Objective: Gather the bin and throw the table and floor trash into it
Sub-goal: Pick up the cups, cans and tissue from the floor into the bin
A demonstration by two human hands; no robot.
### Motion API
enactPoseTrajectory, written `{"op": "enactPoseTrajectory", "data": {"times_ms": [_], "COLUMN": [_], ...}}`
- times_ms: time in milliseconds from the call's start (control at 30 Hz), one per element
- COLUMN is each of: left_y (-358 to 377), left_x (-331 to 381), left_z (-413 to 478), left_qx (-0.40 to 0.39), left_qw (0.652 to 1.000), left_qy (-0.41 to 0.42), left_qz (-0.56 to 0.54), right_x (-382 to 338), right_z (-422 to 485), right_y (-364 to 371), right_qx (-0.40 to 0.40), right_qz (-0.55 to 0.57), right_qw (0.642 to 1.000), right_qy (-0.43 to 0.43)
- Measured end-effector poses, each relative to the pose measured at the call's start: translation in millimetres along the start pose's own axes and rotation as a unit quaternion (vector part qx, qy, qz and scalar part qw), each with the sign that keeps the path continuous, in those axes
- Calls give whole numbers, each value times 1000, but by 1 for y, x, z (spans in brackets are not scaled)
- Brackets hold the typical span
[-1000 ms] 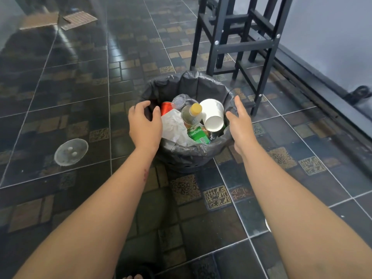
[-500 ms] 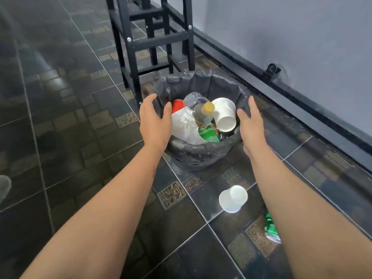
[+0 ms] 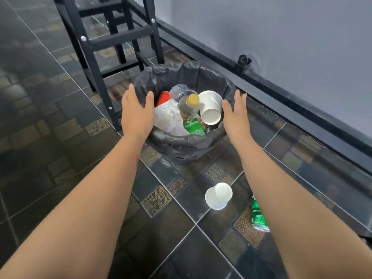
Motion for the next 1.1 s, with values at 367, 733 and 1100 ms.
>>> {"op": "enactPoseTrajectory", "data": {"times_ms": [367, 733, 1100], "left_y": [8, 79, 126], "left_x": [33, 46, -36], "left_z": [-102, -246, -269], "left_qx": [47, -98, -369], "left_qw": [968, 884, 818], "left_qy": [175, 438, 306], "left_qz": [173, 133, 317], "right_x": [54, 160, 215], "right_z": [-24, -76, -113], "right_y": [-82, -117, -90], "right_qx": [6, -69, -169], "right_qz": [-153, -302, -381], "right_qw": [988, 947, 891], "right_qy": [-17, 91, 181]}}
Point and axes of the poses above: each hand's wrist, its own z-axis towards the middle knuckle, its own y-axis out of the palm, x = y × z, the point moved 4 cm from there along z, towards the middle knuckle, and after that the axes turned 12 degrees about x, right-handed, at the moved point
